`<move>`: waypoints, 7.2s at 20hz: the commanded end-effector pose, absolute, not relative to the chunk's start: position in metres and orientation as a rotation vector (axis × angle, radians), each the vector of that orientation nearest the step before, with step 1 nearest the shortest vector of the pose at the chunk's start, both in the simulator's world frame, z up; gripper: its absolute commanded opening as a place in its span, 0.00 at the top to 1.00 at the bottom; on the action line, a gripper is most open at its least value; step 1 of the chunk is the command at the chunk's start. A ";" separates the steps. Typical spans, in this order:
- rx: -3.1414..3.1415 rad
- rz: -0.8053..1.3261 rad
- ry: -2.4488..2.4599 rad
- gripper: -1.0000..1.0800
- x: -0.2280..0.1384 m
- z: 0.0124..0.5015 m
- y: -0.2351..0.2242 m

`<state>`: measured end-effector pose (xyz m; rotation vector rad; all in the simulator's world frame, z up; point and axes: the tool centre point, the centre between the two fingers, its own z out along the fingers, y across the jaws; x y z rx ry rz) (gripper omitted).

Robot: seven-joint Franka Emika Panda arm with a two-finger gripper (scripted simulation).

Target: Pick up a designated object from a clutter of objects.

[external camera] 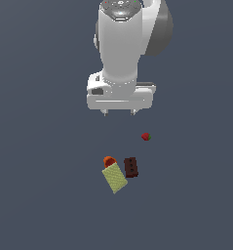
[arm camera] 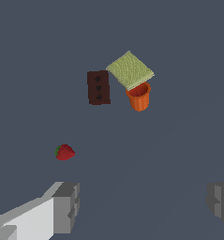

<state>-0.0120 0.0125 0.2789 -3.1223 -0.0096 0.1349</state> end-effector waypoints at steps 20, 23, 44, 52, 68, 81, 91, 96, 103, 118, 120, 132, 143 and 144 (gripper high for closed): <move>-3.134 0.109 -0.054 0.04 -0.002 0.274 0.003; -3.136 0.103 -0.057 0.04 0.005 0.265 0.005; -3.144 0.019 -0.094 0.04 0.083 0.115 0.056; -3.141 0.002 -0.100 0.04 0.091 0.081 0.067; -3.140 0.001 -0.101 0.04 0.091 0.037 0.068; -3.140 0.001 -0.101 1.00 0.092 0.027 0.068; -3.139 -0.021 -0.102 1.00 0.093 0.042 0.065; -3.139 -0.020 -0.102 1.00 0.085 0.059 0.054; -3.139 -0.018 -0.102 1.00 0.065 0.100 0.027; -3.137 -0.011 -0.101 1.00 0.004 0.231 -0.058; -3.137 -0.010 -0.101 1.00 -0.005 0.251 -0.071; -3.137 -0.003 -0.100 1.00 -0.049 0.356 -0.139; -3.139 0.000 -0.100 1.00 -0.064 0.399 -0.167; -3.139 0.000 -0.100 1.00 -0.064 0.400 -0.168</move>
